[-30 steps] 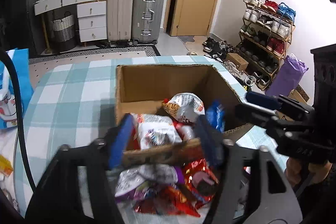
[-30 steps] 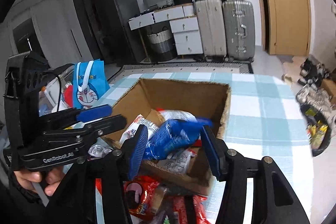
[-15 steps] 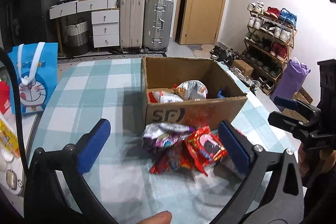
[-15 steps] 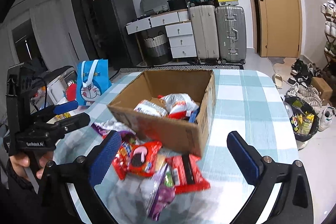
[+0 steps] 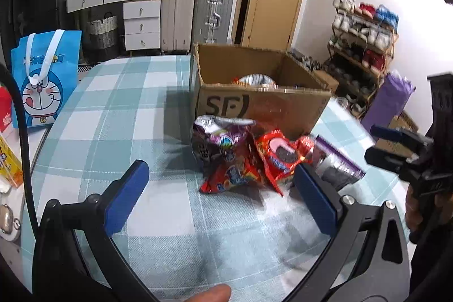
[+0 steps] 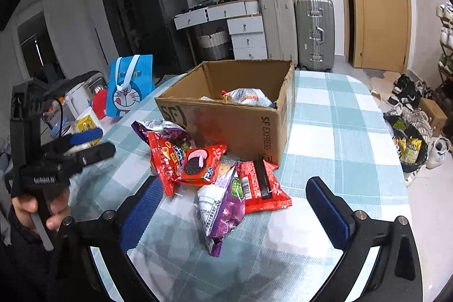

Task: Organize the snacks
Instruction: 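Open both tools to drop the packets and pull back toward the pile, then grasp the purple-and-white chip bag with the right tool and lift it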

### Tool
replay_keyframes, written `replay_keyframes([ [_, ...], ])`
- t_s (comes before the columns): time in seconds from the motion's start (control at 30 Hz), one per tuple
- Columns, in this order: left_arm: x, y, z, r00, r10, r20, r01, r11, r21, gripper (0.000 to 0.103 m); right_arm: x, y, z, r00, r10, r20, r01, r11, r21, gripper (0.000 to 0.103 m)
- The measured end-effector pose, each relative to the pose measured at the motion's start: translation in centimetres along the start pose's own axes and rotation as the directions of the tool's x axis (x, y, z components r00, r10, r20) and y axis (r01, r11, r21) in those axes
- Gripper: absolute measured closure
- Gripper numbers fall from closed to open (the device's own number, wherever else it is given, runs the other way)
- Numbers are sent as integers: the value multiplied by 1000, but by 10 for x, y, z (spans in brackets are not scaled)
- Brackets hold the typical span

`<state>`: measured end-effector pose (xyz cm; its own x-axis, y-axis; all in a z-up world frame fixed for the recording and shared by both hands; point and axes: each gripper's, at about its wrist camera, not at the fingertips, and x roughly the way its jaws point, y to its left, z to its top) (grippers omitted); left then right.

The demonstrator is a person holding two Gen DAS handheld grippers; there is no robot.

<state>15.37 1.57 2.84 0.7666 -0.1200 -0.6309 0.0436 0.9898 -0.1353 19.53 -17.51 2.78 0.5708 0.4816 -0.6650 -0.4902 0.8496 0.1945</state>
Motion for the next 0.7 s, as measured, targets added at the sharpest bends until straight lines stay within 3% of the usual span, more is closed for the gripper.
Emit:
replay_keyframes([
  [0.63,33,20,-13,997,-6,-81,-1,997,-81,1,50,16,-20,989,104,-108,-103,995,16,2],
  [0.7,36,20,-14,996,-18,-92,10,997,-80,5,54,18,-22,987,106,-121,-106,994,12,4],
])
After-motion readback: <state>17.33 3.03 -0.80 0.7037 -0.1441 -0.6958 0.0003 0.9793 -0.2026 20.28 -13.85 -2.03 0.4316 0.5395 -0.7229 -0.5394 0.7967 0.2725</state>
